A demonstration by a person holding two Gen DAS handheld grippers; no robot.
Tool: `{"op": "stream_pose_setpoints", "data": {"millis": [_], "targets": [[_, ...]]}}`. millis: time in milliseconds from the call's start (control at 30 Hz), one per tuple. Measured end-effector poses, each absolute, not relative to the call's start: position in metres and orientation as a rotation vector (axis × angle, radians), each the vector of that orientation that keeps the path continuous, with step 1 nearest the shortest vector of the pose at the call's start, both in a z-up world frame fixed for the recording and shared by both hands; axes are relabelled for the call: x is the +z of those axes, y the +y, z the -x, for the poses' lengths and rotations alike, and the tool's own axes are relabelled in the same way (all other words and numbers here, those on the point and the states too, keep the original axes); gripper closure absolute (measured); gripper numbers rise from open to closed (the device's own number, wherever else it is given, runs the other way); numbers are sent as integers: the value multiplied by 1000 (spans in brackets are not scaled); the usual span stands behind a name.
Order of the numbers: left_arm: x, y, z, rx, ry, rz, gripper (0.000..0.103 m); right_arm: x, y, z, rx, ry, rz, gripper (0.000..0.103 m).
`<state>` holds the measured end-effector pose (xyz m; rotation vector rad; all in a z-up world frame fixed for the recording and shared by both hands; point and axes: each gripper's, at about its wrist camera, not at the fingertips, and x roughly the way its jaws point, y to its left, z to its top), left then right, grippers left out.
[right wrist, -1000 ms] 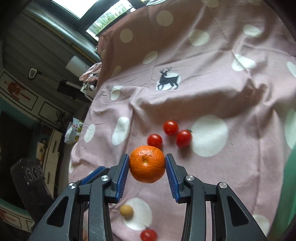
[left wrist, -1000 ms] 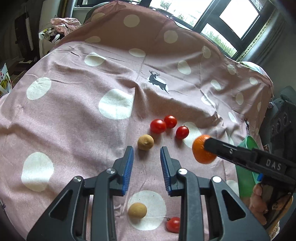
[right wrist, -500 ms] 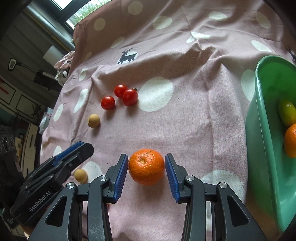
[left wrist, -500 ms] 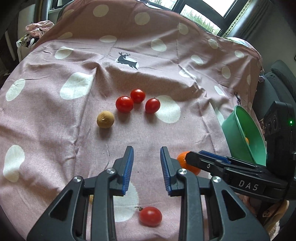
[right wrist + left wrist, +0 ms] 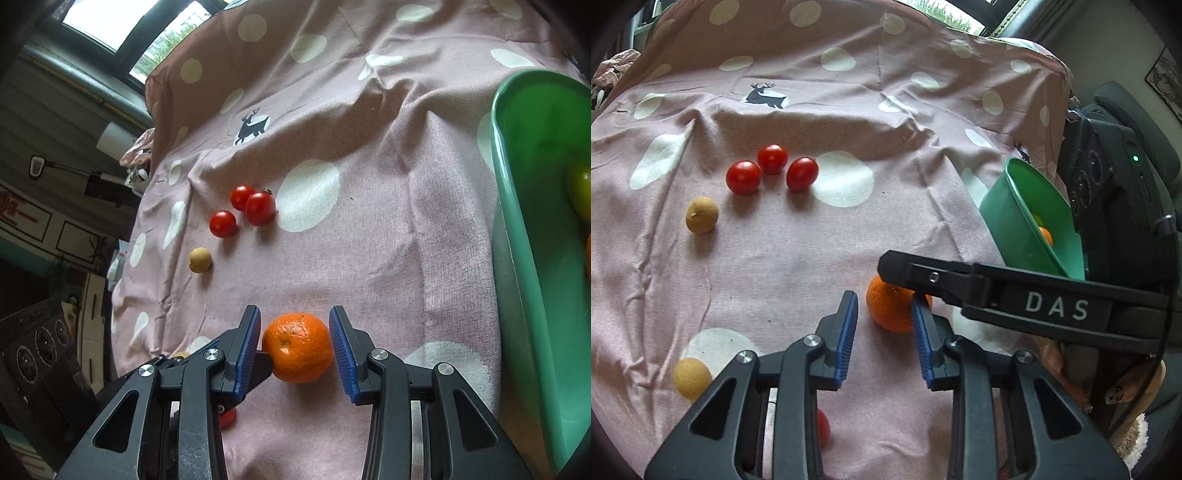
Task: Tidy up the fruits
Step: 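Carry the mandarin orange with the right gripper toward the green bowl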
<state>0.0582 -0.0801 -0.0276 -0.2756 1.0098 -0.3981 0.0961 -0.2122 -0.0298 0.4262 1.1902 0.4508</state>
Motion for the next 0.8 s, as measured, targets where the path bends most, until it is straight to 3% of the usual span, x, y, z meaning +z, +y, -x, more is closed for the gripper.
{"op": "stream_pose_setpoints", "data": {"millis": [800], "targets": [[-34,-92,-54,-410,1049,254,70,-38,-210,-98,463,1226,-440,61]]}}
